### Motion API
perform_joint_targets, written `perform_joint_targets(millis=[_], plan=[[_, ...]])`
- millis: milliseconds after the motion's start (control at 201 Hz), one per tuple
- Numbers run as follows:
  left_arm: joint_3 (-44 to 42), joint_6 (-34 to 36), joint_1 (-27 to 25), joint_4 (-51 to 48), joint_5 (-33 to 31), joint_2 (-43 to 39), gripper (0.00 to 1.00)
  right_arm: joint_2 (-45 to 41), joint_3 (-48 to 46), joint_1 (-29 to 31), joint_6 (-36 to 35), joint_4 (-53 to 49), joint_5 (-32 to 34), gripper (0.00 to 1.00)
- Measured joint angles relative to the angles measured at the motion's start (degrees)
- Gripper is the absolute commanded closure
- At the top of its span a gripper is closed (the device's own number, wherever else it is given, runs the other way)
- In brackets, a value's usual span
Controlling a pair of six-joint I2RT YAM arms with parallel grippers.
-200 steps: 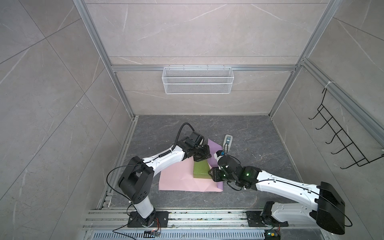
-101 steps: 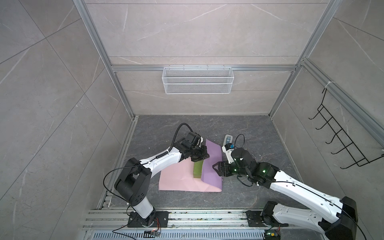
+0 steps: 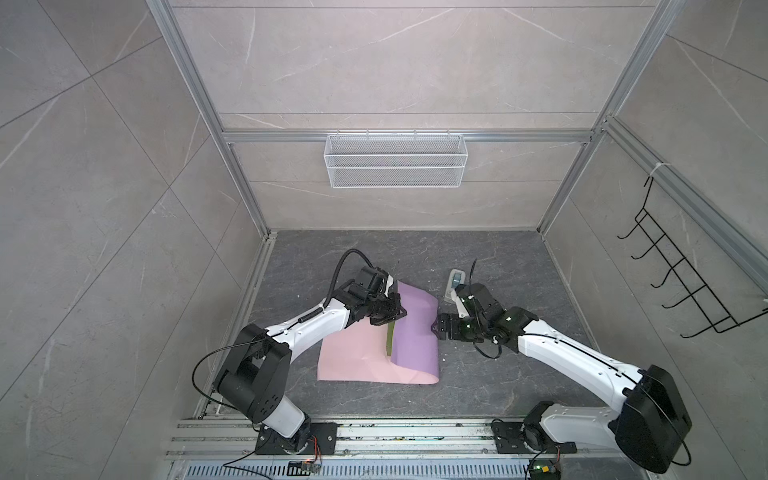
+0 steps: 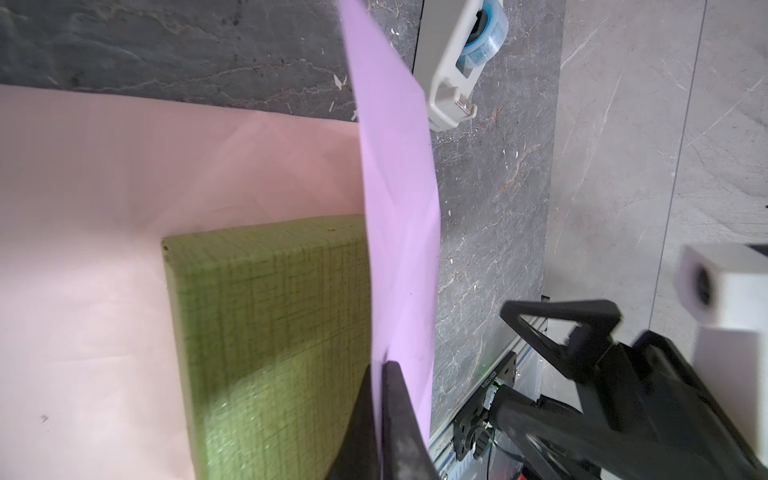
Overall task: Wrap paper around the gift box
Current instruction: 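Bring the right gripper toward the left gripper, pressing paper over the box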
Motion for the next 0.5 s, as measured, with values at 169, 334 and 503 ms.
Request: perform_joint_targets(millis=[169, 334, 503], plan=[[-0.5, 1.07, 1.38, -0.02, 0.63, -0.81, 1.0, 3.43, 1.25, 0.0, 0.04, 1.31, -0.81, 0.02], [-0.5, 2.03, 2.08, -0.07, 1.57, -0.81, 1.0, 6.23, 2.14, 0.0, 0.22, 3.17, -2.05, 0.02], [-0.5, 2.84, 2.45, -0.13, 2.16, -0.79, 1.0, 9.46, 3.08, -0.04, 0.22, 4.9, -3.67, 0.04]])
